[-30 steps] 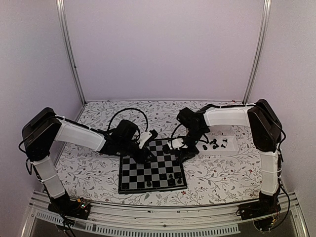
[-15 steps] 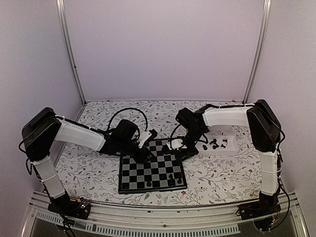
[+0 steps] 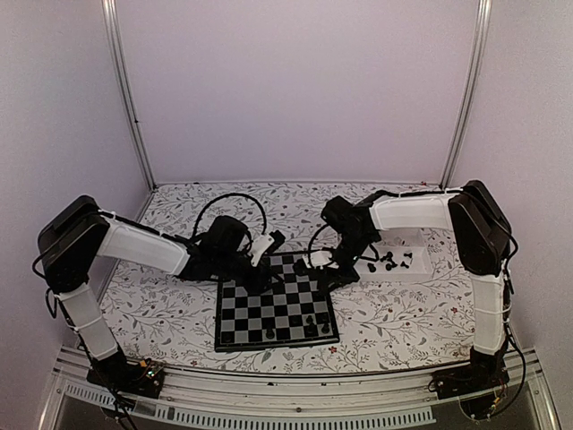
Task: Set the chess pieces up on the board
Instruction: Pick up the chess piece from the chessboard, then place the chess piece on the chessboard.
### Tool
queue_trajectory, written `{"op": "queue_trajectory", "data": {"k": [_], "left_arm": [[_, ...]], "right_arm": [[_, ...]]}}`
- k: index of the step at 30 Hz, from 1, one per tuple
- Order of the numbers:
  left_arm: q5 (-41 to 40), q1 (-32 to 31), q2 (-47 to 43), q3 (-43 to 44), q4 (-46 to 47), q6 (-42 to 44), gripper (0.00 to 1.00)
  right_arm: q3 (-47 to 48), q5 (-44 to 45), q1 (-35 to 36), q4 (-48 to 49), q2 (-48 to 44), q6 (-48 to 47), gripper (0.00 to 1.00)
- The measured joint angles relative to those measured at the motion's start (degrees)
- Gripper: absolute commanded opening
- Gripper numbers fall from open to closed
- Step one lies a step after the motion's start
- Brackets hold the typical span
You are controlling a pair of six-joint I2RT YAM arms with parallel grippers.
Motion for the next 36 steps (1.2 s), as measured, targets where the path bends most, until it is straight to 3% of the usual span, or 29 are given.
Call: {"op": "queue_trajectory", "data": {"k": [9,16,36], "left_arm": [[0.94,-2.91,-7.08,-8.28,12.98,0.76,0.42],[-0.17,-7.19,-6.80,-7.82,17.99,4.20,0.44],[-0.59,-9.01,1.05,0.90,17.64,9.70,0.41]], "right_arm": [[0.04,-15.45,-5.86,0.96,0.09,9.79,0.19],[0.35,-24.00,-6.80,1.33,1.20,14.84,0.19],[1.97,-31.54,-6.75,-0.15,2.01,16.83,0.20]]}}
